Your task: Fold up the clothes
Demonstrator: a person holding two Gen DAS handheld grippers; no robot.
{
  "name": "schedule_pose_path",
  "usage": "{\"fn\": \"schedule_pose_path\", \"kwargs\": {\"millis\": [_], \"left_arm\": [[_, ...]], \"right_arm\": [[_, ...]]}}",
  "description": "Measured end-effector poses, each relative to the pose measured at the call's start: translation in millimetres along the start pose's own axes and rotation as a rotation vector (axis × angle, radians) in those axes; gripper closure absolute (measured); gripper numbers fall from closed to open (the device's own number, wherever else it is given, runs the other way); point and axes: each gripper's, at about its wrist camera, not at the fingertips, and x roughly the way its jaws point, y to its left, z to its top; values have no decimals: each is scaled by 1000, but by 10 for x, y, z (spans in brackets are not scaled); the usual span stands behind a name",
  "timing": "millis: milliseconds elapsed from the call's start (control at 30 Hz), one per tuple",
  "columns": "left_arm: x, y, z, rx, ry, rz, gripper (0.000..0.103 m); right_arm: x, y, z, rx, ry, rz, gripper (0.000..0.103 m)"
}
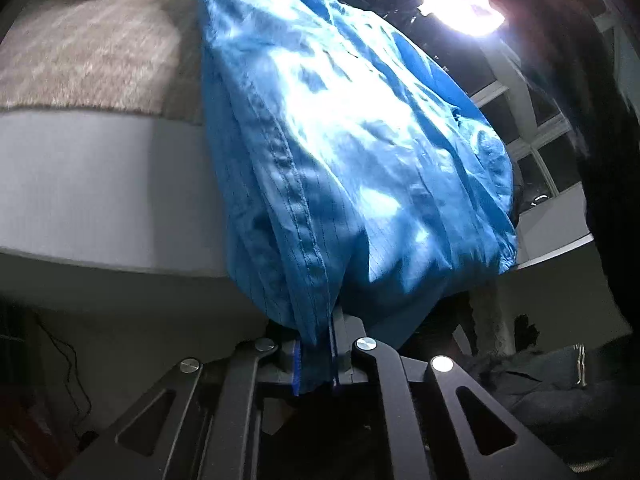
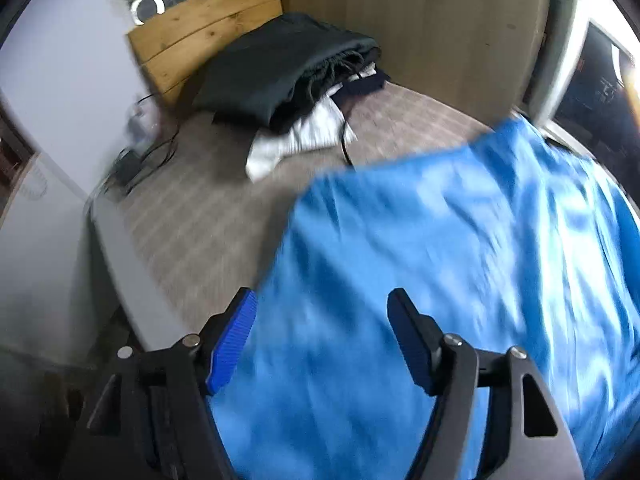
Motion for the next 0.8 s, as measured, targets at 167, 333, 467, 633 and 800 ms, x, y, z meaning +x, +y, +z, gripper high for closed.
{"fn": "schedule_pose_path", "kwargs": {"millis": [167,333,467,633,800], "left_arm": [[-103,-27,31,40,-5,-4,95],[-161,-1,31,67,-5,-18,95],[-152,17,31,86,3,-19,96],[-157,0,49,106,14,-8,97],[-244,-211,94,136,-2,23,98]], "right_arm": [[886,350,496,-28,138,-124,36],[1404,396,625,-33,213,-267,36],[1571,199,657,45,236,-203,40],[1497,-60,613,89,190,-101,86],[1244,-417,562,157,119,61,96]]}}
